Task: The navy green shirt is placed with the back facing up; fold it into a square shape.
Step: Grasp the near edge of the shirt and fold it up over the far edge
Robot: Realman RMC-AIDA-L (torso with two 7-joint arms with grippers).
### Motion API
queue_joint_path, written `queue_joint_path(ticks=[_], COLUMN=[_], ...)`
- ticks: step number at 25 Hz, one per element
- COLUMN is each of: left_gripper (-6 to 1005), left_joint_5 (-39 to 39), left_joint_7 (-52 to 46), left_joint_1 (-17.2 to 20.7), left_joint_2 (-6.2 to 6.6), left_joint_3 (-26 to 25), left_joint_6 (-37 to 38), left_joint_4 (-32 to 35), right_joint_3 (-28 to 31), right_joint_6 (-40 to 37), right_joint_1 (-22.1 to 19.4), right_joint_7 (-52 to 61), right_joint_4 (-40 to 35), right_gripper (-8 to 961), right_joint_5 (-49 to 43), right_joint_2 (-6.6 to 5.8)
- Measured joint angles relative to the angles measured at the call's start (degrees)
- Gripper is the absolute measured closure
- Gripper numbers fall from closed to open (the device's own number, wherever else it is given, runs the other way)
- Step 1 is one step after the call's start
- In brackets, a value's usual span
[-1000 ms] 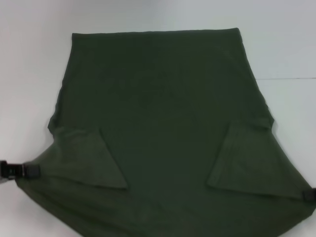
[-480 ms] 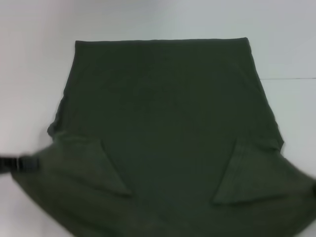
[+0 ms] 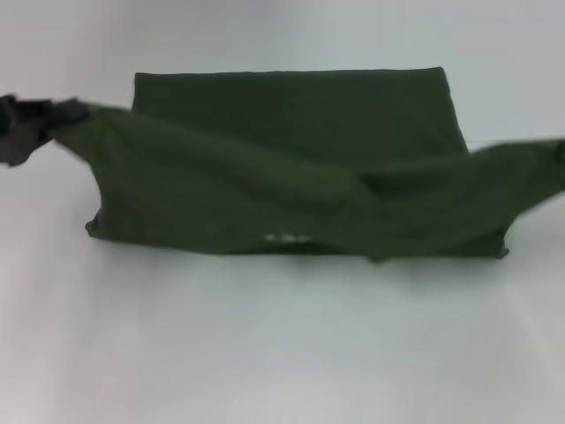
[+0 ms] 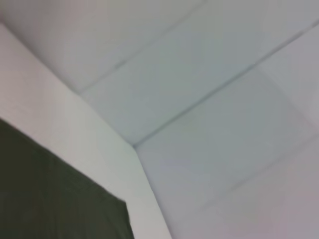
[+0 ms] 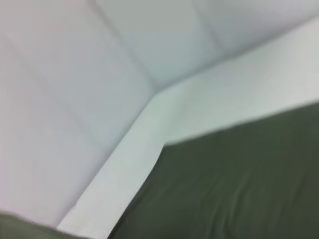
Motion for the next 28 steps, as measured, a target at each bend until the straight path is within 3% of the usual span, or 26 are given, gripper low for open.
queue_joint_path(ticks=[4,13,15,23,28], left_gripper=[970,968,967,965,964], left_joint_5=[-0.76,-6.03,-6.78,-11.31,-13.90], left_joint_7=[4.47,18.10,19.50,32.42,42.37], left_joint_1=[-2.34,-5.69,-5.86,-7.57,-8.88], left_joint_2=[-1.32,-6.82,-7.11,-8.73,-9.14], left_joint_3=[0.02,0.10,0.10,0.17,0.20], left_joint_6=[-9.32,-29.93,-31.70,-39.40,-42.20], left_joint_4=[-3.75,-7.47,-7.84,-9.55,-10.46], right_joint_3=[-0.19,-1.15,-1.39,-1.66,-1.71], right_joint_6=[9.00,32.17,36.90,46.32,49.23], right_joint_1=[1.66,7.66,8.85,11.41,12.13], right_joint_7=[-1.36,-9.24,-11.18,-23.20,-26.01], right_joint_4=[0.41,6.29,7.43,10.57,11.59], right_gripper=[936,936,936,936,937], right_joint_5=[3.05,6.57,7.49,15.84,17.00], right_joint_2=[2.58,8.01,8.92,11.35,11.67])
